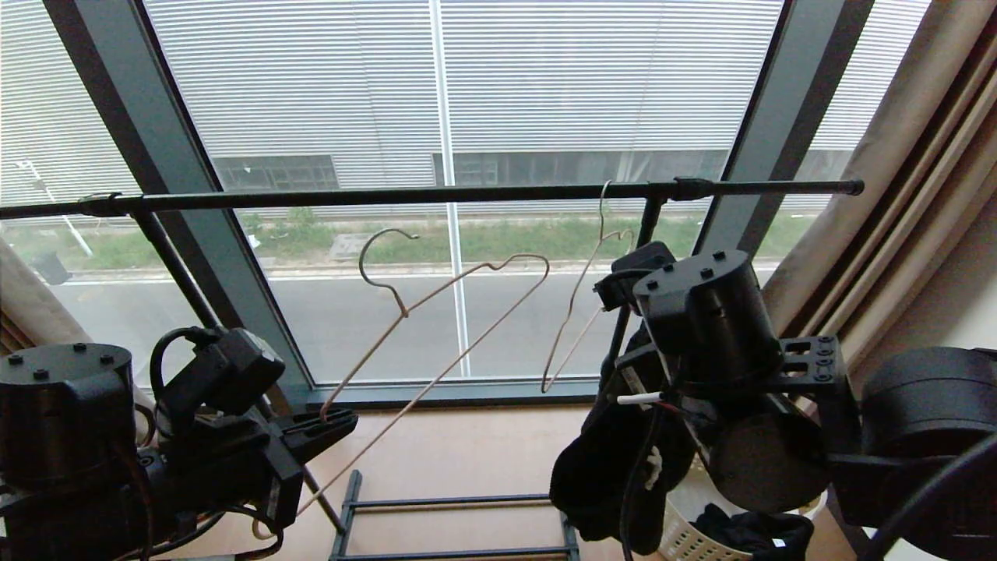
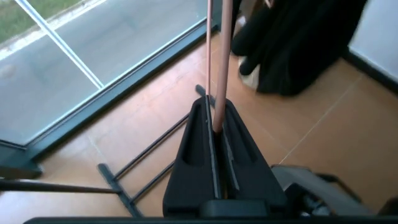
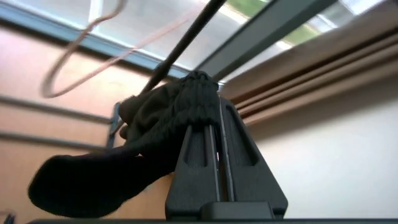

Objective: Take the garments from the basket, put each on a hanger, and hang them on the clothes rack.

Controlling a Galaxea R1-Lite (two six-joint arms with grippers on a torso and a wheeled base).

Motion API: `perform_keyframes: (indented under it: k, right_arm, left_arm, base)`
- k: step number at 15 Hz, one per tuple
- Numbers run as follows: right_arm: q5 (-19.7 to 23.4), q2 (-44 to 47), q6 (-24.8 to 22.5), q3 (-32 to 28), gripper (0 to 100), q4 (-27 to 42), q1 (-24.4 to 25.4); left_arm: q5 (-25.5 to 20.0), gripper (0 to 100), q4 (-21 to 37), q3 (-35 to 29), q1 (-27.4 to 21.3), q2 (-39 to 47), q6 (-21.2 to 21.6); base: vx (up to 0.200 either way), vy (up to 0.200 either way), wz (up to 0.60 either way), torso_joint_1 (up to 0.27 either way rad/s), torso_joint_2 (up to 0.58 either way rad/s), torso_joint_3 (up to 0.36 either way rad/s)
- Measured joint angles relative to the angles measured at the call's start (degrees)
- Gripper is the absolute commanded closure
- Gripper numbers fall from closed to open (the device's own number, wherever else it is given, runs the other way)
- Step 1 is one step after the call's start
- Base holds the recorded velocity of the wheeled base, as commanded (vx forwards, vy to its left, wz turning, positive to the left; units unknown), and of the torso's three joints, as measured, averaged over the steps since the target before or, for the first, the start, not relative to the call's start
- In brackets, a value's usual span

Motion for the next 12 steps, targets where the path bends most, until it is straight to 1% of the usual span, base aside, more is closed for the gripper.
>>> perform_keyframes:
  k: [2, 5, 8, 10, 12]
  right_arm:
    - [-2.3, 1.7, 0.4, -2.8, 100, -0.1, -1.6]
    - [-2.6, 3.0, 1.2, -5.2, 100, -0.2, -4.2]
    - [-2.6, 3.1, 3.1, -6.1, 100, -0.7, -5.1]
    - [-2.6, 3.2, 3.9, -6.2, 100, -0.9, -6.0]
    - [-2.7, 3.4, 4.2, -6.4, 100, -1.0, -7.2]
  left_arm:
    - [-2.1, 100, 0.0, 1.1, 0.0, -0.8, 1.1]
    - [-2.3, 100, 0.0, 2.1, 0.0, -2.1, 1.9]
    - [-2.7, 100, 0.2, 2.0, 1.0, -3.6, 1.9]
    - [-5.0, 100, 1.2, 2.4, 2.3, -4.9, 1.8]
    - [-7.6, 100, 4.2, 2.5, 2.9, -6.6, 1.9]
  base:
    - [0.0, 0.0, 0.0, 0.0, 0.0, 0.0]
    - [0.0, 0.0, 0.0, 0.0, 0.0, 0.0]
    - [0.0, 0.0, 0.0, 0.0, 0.0, 0.0]
    - [0.0, 0.0, 0.0, 0.0, 0.0, 0.0]
    - [0.0, 0.0, 0.0, 0.0, 0.0, 0.0]
